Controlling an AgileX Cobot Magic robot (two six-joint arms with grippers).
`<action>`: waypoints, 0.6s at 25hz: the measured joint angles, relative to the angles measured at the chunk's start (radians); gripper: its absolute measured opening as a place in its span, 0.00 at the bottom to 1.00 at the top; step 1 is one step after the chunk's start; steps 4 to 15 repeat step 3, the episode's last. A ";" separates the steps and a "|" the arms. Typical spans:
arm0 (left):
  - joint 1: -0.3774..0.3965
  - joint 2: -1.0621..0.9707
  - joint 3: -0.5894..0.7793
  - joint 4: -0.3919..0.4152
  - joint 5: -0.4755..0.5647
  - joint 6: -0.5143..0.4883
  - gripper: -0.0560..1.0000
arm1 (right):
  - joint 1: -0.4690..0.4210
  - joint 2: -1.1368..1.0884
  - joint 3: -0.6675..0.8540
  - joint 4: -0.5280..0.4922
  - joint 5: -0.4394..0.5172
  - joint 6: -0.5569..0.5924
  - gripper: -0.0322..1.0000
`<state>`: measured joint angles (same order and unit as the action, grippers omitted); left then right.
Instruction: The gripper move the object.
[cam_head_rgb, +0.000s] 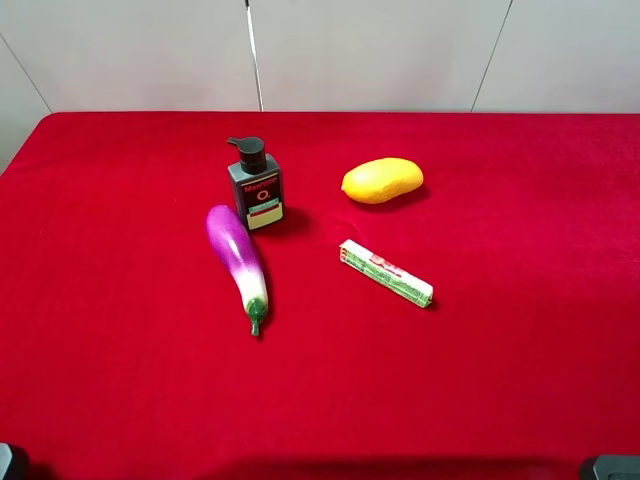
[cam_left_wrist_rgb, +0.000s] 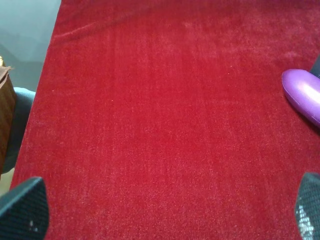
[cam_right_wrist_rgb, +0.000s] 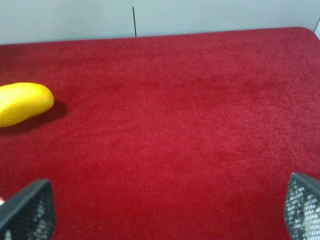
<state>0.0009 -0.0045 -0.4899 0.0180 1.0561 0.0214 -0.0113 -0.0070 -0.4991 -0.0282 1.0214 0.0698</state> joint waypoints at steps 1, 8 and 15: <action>0.000 0.000 0.000 0.000 0.000 0.000 0.98 | 0.000 0.000 0.000 0.000 0.000 0.000 0.70; 0.000 0.000 0.000 0.000 0.000 0.000 0.98 | 0.000 0.000 0.000 0.000 0.000 0.000 0.70; 0.000 0.000 0.000 0.000 0.000 0.000 0.98 | 0.000 0.000 0.000 0.000 0.000 0.000 0.70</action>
